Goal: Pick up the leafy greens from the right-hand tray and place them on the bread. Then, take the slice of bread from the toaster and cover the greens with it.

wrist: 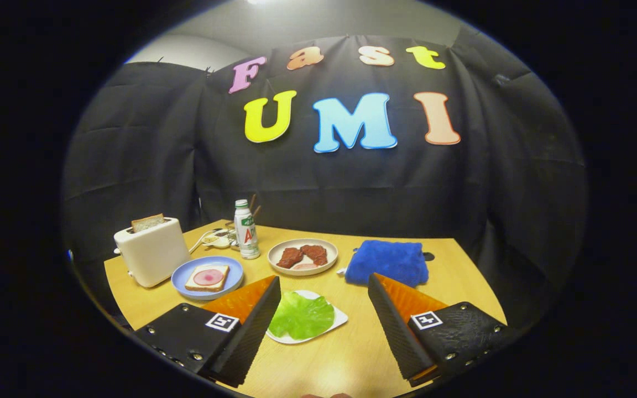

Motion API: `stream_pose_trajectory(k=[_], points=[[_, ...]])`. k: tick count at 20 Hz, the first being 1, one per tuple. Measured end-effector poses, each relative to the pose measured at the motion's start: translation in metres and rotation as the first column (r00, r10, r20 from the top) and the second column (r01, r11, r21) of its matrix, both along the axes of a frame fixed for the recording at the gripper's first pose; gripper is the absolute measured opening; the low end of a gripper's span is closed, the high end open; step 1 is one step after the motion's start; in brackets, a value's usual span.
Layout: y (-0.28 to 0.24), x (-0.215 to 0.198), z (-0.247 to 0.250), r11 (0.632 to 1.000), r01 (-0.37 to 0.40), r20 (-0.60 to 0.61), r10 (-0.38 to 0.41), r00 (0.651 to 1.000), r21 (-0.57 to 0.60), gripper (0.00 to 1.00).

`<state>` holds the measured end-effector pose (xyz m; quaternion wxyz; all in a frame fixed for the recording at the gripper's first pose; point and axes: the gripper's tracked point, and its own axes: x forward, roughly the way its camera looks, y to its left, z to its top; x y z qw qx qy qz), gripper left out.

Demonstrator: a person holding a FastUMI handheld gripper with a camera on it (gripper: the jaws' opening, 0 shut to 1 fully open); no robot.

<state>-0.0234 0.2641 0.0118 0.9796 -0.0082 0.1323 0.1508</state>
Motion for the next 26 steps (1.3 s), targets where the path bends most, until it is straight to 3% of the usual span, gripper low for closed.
stream_pose_trajectory(k=[5, 8, 12, 16, 17, 19, 21, 23, 24, 26], points=[[0.024, 0.025, -0.047, 0.990, -0.063, -0.140, 0.044, 0.989, -0.129, 0.98], [0.035, 0.038, -0.075, 0.987, -0.097, -0.236, 0.065, 0.970, -0.127, 0.98], [0.041, 0.055, -0.105, 0.974, -0.108, -0.299, 0.045, 0.953, -0.199, 0.98], [0.044, 0.064, -0.138, 0.969, -0.107, -0.386, 0.013, 0.922, -0.224, 0.98], [0.041, 0.059, -0.153, 0.964, -0.126, -0.448, 0.007, 0.894, -0.235, 0.98], [0.048, 0.064, -0.153, 0.982, -0.104, -0.453, 0.020, 0.891, -0.160, 0.97], [0.038, 0.062, -0.148, 0.979, -0.098, -0.437, 0.011, 0.899, -0.177, 0.79], [0.039, 0.064, -0.148, 0.985, -0.075, -0.435, -0.001, 0.900, -0.157, 0.12], [0.038, 0.064, -0.147, 0.984, -0.071, -0.430, -0.006, 0.903, -0.164, 0.06], [0.039, 0.064, -0.137, 0.984, -0.059, -0.384, -0.011, 0.923, -0.171, 0.05]])
